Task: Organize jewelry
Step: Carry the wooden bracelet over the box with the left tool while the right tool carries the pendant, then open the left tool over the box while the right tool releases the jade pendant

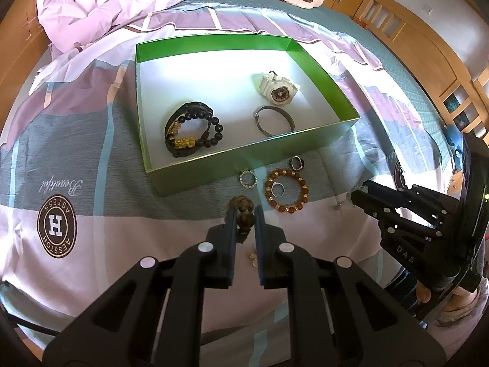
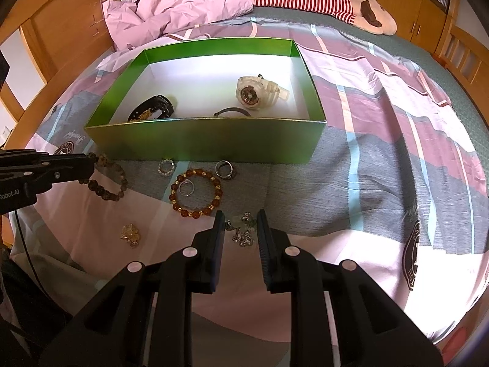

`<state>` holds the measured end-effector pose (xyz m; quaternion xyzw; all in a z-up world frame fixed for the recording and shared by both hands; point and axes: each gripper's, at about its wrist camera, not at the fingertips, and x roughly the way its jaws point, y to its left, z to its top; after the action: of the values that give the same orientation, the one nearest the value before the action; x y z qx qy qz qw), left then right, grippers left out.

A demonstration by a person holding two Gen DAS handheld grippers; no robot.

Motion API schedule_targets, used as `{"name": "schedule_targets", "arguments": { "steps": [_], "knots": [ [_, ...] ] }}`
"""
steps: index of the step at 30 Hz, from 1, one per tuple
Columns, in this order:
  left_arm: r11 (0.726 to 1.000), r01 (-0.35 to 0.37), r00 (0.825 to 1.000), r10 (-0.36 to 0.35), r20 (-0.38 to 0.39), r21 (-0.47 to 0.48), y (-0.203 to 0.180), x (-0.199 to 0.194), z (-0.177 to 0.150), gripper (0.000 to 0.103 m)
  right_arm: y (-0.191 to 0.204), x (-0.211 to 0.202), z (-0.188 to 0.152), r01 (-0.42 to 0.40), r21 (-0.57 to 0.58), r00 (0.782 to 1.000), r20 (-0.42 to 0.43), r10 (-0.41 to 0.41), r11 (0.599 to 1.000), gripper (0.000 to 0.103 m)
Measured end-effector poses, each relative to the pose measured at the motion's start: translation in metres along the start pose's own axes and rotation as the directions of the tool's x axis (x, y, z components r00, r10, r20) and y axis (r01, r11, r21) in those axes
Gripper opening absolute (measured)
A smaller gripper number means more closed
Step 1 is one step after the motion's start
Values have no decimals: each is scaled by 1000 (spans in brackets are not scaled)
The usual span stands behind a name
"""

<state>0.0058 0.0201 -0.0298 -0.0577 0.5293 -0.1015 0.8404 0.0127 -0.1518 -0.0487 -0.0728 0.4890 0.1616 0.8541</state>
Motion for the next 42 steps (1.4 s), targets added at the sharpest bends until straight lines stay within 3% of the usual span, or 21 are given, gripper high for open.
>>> {"name": "schedule_targets", "arguments": {
  "steps": [3, 11, 13, 15, 18, 20, 28, 29, 32, 35, 38, 42],
  "knots": [
    [1000, -15, 998, 14, 69, 13, -4, -14, 2, 11, -1, -6, 4, -3, 2, 1000, 22, 3, 1000, 22],
    [996, 72, 972, -81, 219, 52, -15, -68, 47, 11, 6, -33, 44, -35, -18, 990, 134, 37, 999, 22],
    [998, 45, 961, -58, 270, 54, -14, -80, 59, 11, 8, -41, 61, -44, -24, 981, 188, 48, 999, 22],
    [999, -13, 942, 2, 334, 30, -7, -87, 72, 11, 10, -43, 83, -80, -20, 957, 277, 82, 997, 22],
    [1000, -20, 924, 27, 381, -21, 9, -79, 87, 11, 11, -24, 101, -113, 0, 952, 287, 109, 994, 22],
    [998, -46, 925, 58, 375, -40, 19, -62, 92, 11, 16, -8, 109, -92, -2, 959, 269, 89, 996, 22],
    [986, -139, 965, 155, 211, -89, 44, 3, 94, 12, 31, 50, 113, -37, -27, 988, 151, 41, 999, 22],
    [985, -147, 966, 162, 201, -88, 45, 6, 93, 12, 31, 51, 111, -28, -26, 989, 147, 31, 999, 26],
    [980, -176, 966, 189, 174, -87, 43, 13, 88, 20, 28, 38, 104, -51, -11, 983, 174, 52, 999, 52],
    [984, -158, 971, 171, 166, -88, 40, 9, 85, 24, 24, 18, 91, -62, -26, 978, 196, 66, 998, 54],
    [989, -131, 978, 139, 156, -62, 30, -3, 76, 36, 16, 3, 69, -85, -21, 977, 193, 87, 996, 54],
    [995, -96, 985, 95, 147, -6, 21, -19, 54, 42, 6, 11, 26, -92, 12, 987, 131, 89, 996, 54]
  ]
}}
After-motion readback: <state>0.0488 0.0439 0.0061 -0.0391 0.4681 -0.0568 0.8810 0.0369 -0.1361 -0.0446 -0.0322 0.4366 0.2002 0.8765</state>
